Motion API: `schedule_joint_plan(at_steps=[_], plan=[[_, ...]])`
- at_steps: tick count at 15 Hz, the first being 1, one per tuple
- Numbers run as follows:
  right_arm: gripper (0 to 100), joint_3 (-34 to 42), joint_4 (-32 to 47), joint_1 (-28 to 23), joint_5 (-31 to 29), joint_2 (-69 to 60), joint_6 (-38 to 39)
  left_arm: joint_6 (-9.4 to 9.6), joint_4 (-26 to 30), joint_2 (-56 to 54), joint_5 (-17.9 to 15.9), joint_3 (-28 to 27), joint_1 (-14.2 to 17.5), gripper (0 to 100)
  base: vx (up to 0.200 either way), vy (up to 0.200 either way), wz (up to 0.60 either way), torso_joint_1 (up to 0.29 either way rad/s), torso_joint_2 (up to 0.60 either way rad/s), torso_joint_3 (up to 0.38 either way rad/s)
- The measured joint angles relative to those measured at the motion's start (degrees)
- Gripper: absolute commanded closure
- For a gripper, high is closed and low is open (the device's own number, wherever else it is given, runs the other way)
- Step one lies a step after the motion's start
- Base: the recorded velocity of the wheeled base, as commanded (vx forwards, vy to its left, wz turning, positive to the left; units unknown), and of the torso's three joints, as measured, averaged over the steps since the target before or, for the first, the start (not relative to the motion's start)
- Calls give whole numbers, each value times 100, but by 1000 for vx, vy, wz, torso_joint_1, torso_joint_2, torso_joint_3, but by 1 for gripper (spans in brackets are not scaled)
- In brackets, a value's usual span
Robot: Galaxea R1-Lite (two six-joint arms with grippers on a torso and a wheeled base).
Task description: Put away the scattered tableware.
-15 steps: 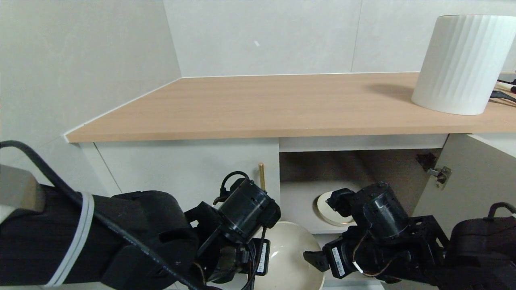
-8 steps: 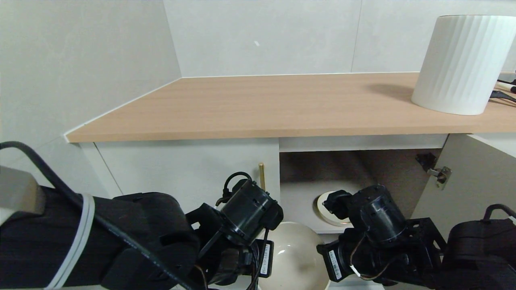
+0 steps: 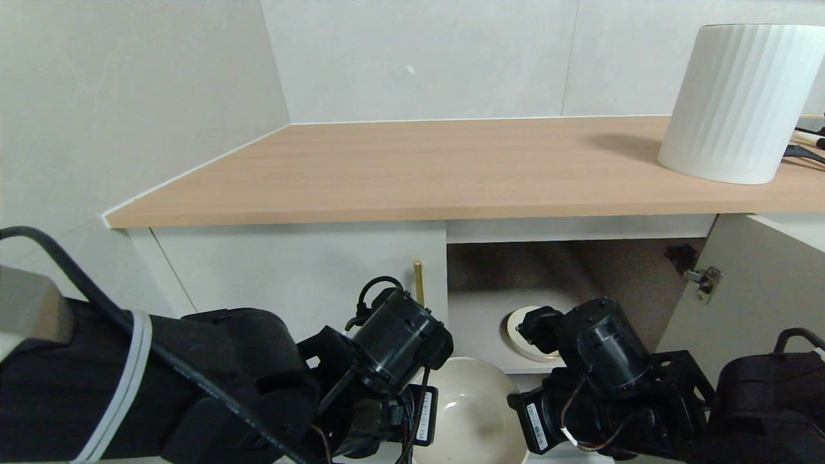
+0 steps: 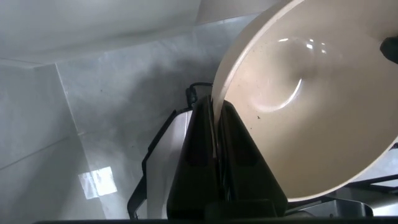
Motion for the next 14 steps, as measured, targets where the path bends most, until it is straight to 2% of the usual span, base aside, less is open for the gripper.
schedule_joint_plan(at_steps=[3,4,14], plan=[[100,0,5,0,-2,0,-6,5,9,0,5,0,0,100,0,0,0,0,0,0],[100,0,5,0,-5,0,-9,2,22,-2,7,5,0,0,0,0,0,0,0,0],[100,115,72,-15,-117,52,-134,22,85,-17,20,11,2,0,0,0,0,0,0,0]])
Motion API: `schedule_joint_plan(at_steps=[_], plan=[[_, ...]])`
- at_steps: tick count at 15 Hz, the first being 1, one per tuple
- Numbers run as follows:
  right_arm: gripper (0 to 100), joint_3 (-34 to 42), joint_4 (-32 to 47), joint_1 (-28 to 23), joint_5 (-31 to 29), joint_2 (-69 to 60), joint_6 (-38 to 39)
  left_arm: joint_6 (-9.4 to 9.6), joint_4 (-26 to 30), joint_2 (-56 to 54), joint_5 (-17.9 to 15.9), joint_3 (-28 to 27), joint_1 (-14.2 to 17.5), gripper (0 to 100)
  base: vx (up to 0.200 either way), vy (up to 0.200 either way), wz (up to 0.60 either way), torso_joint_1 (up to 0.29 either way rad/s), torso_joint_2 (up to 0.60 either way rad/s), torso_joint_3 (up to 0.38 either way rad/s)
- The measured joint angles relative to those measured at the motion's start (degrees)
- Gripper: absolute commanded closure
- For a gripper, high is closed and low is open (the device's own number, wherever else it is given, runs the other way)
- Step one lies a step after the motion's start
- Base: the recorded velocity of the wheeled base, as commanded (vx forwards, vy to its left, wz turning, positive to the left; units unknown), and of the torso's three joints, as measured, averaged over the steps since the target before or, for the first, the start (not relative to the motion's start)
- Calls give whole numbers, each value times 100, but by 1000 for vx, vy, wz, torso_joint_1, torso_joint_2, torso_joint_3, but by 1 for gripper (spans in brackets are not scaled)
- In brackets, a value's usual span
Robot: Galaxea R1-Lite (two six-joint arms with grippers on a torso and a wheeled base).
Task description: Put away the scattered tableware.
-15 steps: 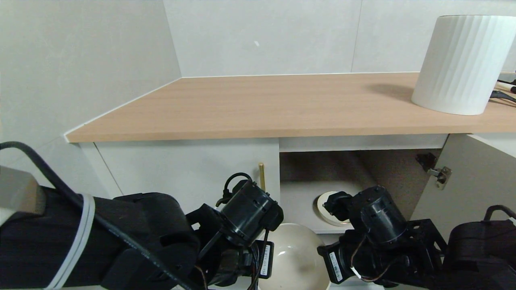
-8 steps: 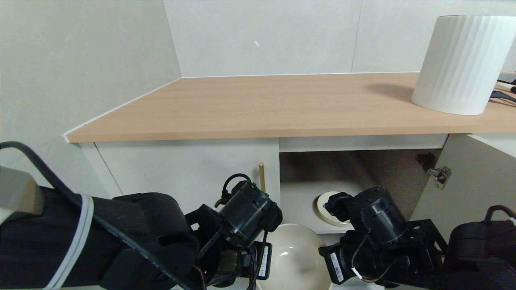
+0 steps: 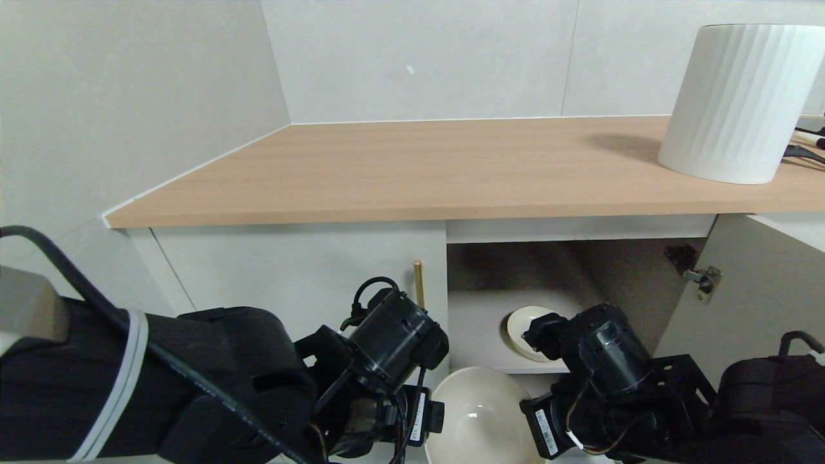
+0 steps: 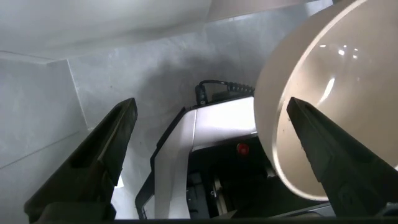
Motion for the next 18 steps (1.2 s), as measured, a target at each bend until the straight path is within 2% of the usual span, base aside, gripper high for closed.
schedule_joint_plan(at_steps=[5,9,11,18], plan=[[100,-2,11,-218,-600,362,-215,7,-9,-2,-4,16,0,0,0,0,0,0,0,0],[100,-179,0,-741,-1279,887,-255,9,-9,-5,-4,16,0,0,0,0,0,0,0,0],[100,-357,-12,-929,-1371,1068,-179,-2,-11,-5,-4,16,0,0,0,0,0,0,0,0],[100,-1356,-44,-1576,-1343,1351,1363,-16,-11,-7,-4,16,4,0,0,0,0,0,0,0]])
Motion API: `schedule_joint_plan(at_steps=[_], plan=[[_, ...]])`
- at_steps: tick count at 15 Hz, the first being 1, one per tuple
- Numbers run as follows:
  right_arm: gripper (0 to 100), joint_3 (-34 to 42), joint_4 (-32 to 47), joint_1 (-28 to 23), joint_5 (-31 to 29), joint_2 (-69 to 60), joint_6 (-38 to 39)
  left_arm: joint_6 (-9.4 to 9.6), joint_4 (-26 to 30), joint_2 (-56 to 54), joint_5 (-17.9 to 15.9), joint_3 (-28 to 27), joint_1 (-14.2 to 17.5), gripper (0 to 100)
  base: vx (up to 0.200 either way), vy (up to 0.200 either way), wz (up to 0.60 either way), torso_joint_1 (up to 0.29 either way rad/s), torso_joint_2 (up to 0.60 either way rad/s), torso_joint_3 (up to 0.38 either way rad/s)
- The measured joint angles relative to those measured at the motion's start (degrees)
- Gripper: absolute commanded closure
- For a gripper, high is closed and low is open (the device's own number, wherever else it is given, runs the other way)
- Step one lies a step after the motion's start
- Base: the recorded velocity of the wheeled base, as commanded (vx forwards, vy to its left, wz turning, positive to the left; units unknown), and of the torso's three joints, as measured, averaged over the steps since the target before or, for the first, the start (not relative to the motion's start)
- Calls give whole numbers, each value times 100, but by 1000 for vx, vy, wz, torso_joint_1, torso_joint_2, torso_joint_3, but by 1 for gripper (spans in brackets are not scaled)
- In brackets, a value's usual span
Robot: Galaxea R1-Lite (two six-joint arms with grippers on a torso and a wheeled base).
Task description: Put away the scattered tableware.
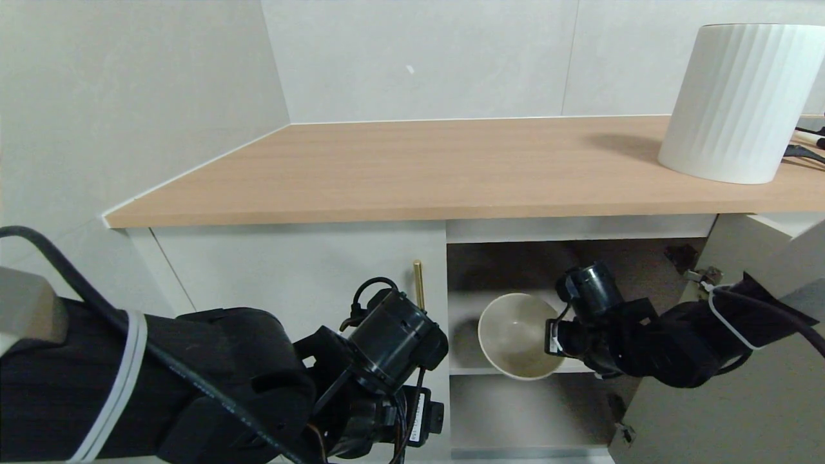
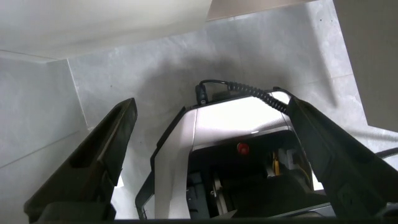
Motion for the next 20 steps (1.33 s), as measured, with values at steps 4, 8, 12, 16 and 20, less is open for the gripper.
schedule_joint_plan(at_steps=[4,8,12,16,20], plan=[[100,-461,-15,-312,-100,174,545,-1,2,-2,2,2,5,0,0,0,0,0,0,0],[100,-775,-9,-551,-96,452,750,-6,22,-4,0,11,17,0,0,0,0,0,0,0],[100,-937,16,-711,-110,703,831,-11,24,-4,0,11,24,0,0,0,0,0,0,0],[100,-942,33,-758,-156,825,820,-11,27,-4,0,11,28,0,0,0,0,0,0,0],[100,-1014,49,-839,-310,1042,778,-11,27,-4,2,9,30,0,0,0,0,0,0,0]])
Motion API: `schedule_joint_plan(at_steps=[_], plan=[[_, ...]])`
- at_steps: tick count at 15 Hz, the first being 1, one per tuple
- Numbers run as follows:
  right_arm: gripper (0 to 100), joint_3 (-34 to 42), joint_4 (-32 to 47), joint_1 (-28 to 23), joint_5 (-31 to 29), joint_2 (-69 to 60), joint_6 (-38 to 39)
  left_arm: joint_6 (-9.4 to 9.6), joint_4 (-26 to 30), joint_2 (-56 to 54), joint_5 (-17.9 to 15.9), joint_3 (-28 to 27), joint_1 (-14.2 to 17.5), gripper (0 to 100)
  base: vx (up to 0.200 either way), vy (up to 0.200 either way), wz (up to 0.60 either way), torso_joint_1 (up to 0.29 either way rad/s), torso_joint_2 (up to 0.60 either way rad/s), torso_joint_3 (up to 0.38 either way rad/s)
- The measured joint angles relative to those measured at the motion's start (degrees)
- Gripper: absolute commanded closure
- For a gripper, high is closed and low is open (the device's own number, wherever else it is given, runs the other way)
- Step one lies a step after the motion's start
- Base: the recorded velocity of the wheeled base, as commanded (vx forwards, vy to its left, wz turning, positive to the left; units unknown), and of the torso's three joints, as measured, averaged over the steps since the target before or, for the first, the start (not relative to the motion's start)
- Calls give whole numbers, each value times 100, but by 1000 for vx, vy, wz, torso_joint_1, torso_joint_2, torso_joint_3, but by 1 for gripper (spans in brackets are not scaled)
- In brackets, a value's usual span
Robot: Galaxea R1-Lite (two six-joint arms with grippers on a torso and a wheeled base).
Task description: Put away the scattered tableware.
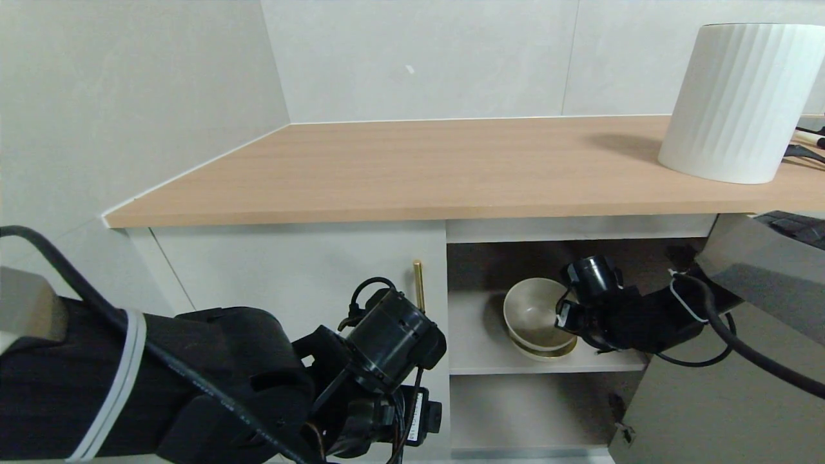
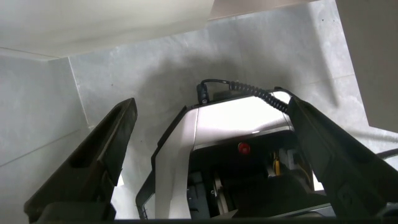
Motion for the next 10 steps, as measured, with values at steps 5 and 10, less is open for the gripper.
schedule_joint_plan(at_steps=[5,10], plan=[[100,-26,128,-20,0,74,-74,0,0,0,-2,0,-2,0,0,0,0,0,0,0],[100,-57,180,-27,0,89,-74,0,0,0,0,0,0,0,0,0,0,0,0,0]])
